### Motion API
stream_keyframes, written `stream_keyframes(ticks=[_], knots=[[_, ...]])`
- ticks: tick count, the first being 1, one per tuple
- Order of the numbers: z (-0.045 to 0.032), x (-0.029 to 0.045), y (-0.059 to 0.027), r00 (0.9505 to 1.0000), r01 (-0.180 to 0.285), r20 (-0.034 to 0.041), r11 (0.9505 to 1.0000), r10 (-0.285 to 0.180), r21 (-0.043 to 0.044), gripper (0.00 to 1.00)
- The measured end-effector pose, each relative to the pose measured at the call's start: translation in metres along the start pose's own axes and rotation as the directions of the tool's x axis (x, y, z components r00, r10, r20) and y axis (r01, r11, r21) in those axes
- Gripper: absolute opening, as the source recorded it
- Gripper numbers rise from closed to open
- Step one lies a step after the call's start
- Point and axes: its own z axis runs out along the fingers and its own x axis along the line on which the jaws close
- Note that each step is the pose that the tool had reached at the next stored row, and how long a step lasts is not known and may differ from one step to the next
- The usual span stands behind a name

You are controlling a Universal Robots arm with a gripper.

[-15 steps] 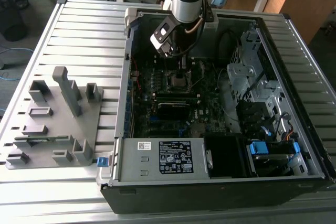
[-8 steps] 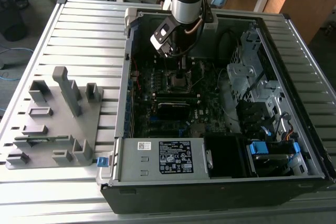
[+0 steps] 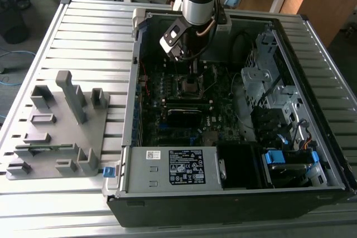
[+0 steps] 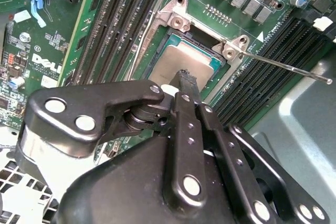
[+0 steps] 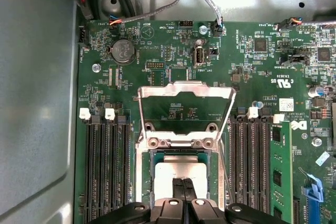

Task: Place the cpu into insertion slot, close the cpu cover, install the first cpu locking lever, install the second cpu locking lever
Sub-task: 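Close the cpu cover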

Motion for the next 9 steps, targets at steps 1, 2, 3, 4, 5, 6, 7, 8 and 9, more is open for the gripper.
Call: stream_keyframes(ticks=[1,2,3,4,5,6,7,8,9], knots=[[-0.0008,0.0000,0.0000,1.0000,0.000,0.0000,1.0000,0.000,0.0000,0.10],[-0.0017,-0.0001,0.0001,1.0000,0.000,0.0001,1.0000,0.000,0.0001,0.10],[-0.0023,-0.0001,0.0001,1.0000,0.000,0.0001,1.0000,0.000,0.0001,0.10],[-0.0027,-0.0001,0.0001,1.0000,0.000,0.0000,1.0000,0.000,0.0000,0.10],[-0.0026,0.0000,0.0001,1.0000,0.000,-0.0001,1.0000,0.000,-0.0001,0.10],[-0.0026,0.0000,0.0001,1.0000,0.000,-0.0002,1.0000,0.000,-0.0001,0.10],[-0.0027,-0.0001,0.0001,1.0000,0.000,-0.0002,1.0000,0.000,-0.0001,0.10],[-0.0027,-0.0001,0.0001,1.0000,0.000,-0.0001,1.0000,0.000,0.0000,0.10],[-0.0028,-0.0001,0.0001,1.0000,0.000,0.0001,1.0000,0.000,0.0001,0.10]])
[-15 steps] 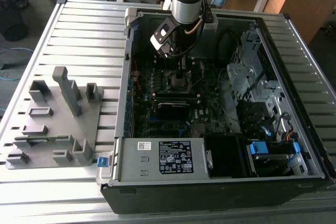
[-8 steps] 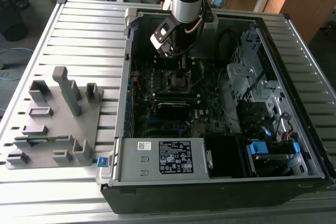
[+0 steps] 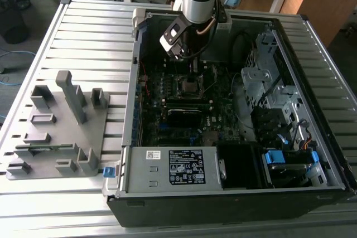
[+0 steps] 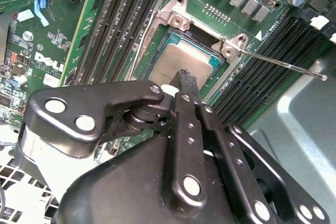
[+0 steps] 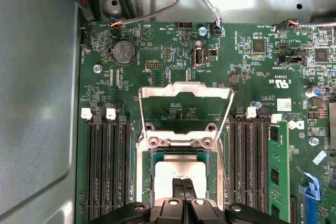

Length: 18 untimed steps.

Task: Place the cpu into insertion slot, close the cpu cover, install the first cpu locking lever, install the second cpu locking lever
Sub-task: 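Close the cpu cover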

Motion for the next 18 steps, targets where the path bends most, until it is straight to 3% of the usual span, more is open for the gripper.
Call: stream_keyframes(ticks=[6,15,18], knots=[[-0.0023,-0.0001,0.0001,1.0000,0.000,0.0004,1.0000,0.000,0.0002,0.10],[-0.0176,-0.0005,0.0009,1.0000,0.000,0.0000,1.0000,0.000,0.0000,0.10],[-0.0191,-0.0005,0.0010,1.0000,0.000,-0.0001,1.0000,0.000,-0.0001,0.10]])
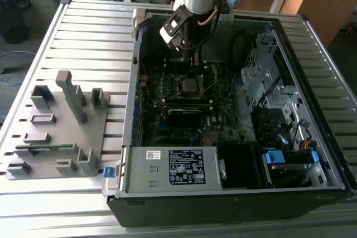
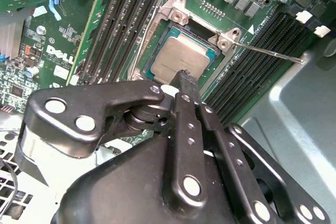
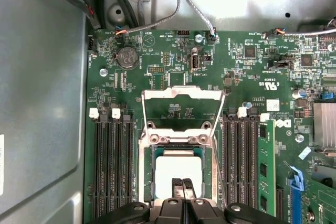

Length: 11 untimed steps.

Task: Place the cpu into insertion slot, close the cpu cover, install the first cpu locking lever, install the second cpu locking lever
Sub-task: 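Close the cpu cover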

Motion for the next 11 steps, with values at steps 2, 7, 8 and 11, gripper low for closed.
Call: stream_keyframes(ticks=[2,7,8,11], knots=[[-0.0011,-0.0001,0.0000,1.0000,0.000,0.0001,1.0000,0.000,0.0001,0.10],[-0.0026,-0.0001,0.0001,1.0000,0.000,0.0005,1.0000,0.000,0.0003,0.10],[-0.0031,-0.0002,0.0001,1.0000,0.000,0.0007,1.0000,0.000,0.0005,0.10],[-0.0047,-0.0002,0.0002,1.0000,0.000,0.0003,1.0000,0.000,0.0004,0.10]])
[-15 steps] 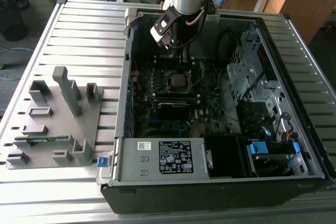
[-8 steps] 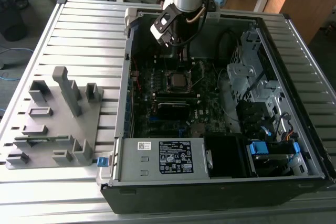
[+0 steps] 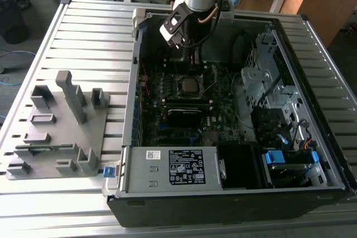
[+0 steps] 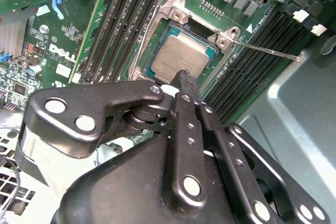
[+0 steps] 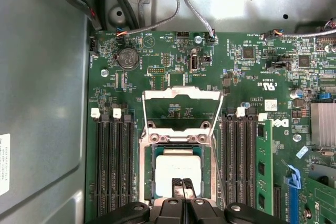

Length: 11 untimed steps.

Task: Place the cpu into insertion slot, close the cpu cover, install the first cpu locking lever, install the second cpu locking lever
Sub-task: 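Close the cpu cover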

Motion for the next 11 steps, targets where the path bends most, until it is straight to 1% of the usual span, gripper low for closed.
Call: stream_keyframes(ticks=[11], knots=[[-0.0017,-0.0001,0.0001,1.0000,0.000,0.0002,1.0000,0.000,0.0002,0.10]])
